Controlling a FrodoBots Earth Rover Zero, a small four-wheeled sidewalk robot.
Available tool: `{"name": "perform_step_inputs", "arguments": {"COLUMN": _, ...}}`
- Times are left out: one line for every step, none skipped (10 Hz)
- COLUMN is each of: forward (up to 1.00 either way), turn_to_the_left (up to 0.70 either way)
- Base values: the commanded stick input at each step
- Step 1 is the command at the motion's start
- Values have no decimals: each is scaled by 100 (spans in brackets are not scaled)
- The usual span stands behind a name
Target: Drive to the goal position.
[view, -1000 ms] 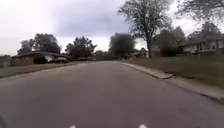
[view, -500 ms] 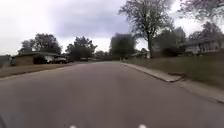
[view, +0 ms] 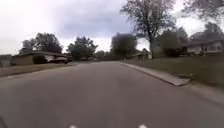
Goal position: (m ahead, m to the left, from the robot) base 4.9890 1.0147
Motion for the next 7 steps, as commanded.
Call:
{"name": "perform_step_inputs", "arguments": {"forward": 70, "turn_to_the_left": 35}}
{"name": "perform_step_inputs", "arguments": {"forward": 70, "turn_to_the_left": 35}}
{"name": "perform_step_inputs", "arguments": {"forward": 70, "turn_to_the_left": 35}}
{"name": "perform_step_inputs", "arguments": {"forward": 70, "turn_to_the_left": 35}}
{"name": "perform_step_inputs", "arguments": {"forward": 70, "turn_to_the_left": 32}}
{"name": "perform_step_inputs", "arguments": {"forward": 70, "turn_to_the_left": 0}}
{"name": "perform_step_inputs", "arguments": {"forward": 70, "turn_to_the_left": 0}}
